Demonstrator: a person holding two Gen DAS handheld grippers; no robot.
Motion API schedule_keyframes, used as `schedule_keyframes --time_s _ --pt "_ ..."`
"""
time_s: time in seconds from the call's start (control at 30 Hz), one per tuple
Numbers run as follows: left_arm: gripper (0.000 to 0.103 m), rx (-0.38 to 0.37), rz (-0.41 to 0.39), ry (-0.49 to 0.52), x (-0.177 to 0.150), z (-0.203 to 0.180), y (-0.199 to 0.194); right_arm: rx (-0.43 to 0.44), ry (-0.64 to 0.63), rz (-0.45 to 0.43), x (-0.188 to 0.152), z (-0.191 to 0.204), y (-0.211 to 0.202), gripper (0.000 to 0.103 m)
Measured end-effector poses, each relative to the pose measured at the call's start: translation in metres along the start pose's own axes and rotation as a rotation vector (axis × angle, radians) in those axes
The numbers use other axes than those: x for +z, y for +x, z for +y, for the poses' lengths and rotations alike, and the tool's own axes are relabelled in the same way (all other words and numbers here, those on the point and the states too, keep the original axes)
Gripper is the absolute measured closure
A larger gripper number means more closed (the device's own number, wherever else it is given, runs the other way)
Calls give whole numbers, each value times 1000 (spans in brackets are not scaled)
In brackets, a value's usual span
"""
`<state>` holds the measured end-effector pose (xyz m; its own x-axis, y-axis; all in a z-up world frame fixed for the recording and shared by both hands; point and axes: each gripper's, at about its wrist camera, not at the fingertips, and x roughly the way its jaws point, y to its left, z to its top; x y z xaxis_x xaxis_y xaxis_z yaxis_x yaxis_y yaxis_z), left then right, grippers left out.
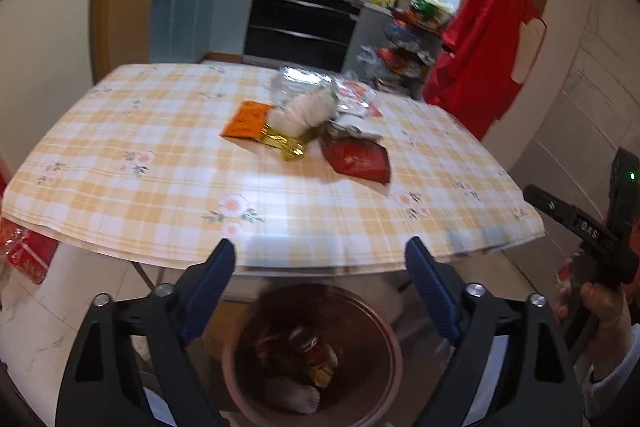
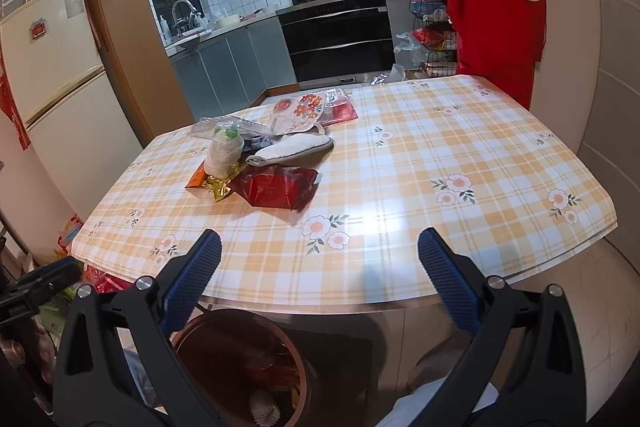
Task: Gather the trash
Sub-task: 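Lower the red soda can into the bin and open the left tool, then move both tools back toward the remaining trash on the table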
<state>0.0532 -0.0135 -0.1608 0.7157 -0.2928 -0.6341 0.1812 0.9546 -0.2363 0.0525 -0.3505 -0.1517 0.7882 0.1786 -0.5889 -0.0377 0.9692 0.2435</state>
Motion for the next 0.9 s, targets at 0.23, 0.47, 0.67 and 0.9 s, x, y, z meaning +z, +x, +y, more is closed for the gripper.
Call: schedule_keyframes --time_s 0.23,0.47,0.67,0.9 --pt "8 72 3 -74 -3 34 1 -4 -11 21 -4 3 4 6" --pt "7 160 19 -130 -6 69 2 -10 -22 49 -7 6 15 6" --pt "7 204 26 -145 -4 90 6 -60 -60 53 -11 10 24 6" --pt "7 208 37 -141 5 94 16 -62 -80 60 -11 12 35 6"
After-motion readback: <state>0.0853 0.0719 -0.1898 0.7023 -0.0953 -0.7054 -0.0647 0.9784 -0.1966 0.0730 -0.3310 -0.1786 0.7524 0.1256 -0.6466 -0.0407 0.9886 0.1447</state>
